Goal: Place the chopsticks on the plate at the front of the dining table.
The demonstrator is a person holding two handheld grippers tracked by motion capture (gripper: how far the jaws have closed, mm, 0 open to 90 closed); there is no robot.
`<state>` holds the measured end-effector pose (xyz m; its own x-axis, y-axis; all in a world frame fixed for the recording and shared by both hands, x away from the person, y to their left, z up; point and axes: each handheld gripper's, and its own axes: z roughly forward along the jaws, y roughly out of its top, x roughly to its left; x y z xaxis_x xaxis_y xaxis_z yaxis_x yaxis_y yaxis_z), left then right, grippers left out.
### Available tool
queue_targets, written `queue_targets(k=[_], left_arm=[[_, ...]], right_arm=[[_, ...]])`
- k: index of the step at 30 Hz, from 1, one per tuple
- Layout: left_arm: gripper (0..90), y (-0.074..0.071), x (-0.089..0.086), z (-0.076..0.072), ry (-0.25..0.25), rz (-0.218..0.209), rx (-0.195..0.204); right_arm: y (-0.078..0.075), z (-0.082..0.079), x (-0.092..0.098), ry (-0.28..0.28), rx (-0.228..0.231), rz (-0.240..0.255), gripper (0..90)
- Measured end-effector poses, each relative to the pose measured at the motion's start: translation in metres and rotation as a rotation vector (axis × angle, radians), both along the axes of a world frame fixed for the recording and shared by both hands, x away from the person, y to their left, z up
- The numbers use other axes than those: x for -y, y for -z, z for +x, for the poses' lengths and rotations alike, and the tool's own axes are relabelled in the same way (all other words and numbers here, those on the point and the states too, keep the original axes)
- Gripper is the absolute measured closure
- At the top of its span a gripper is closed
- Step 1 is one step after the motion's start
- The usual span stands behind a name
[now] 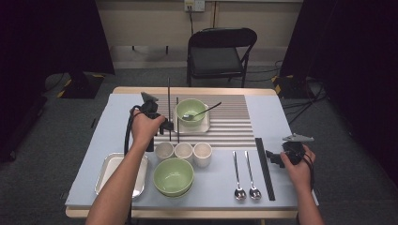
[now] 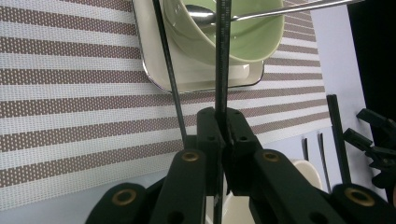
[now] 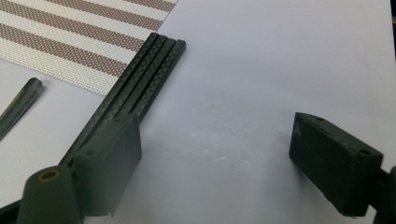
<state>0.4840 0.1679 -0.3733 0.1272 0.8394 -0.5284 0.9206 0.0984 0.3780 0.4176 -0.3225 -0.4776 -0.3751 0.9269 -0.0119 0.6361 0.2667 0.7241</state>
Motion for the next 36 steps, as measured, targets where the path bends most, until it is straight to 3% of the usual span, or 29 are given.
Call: queue_targets(k=[4,15,36], left_arm=[[86.6,0.002,-0.001,0.002,0.001,0.018,-0.002],[86.6,0.007,0.002,0.006,-0.005,0.016,0.012],[86.5,0.017,0.005,0.016,-0.019,0.018,-0.001]], right_arm=[[0.0,0.0,0.0,0.0,0.0,0.001,15.3],[0.0,0.0,0.0,-0.002,0.0,0.003,15.3],[0.0,0.0,0.0,-0.004,0.001,0.002,15.2]])
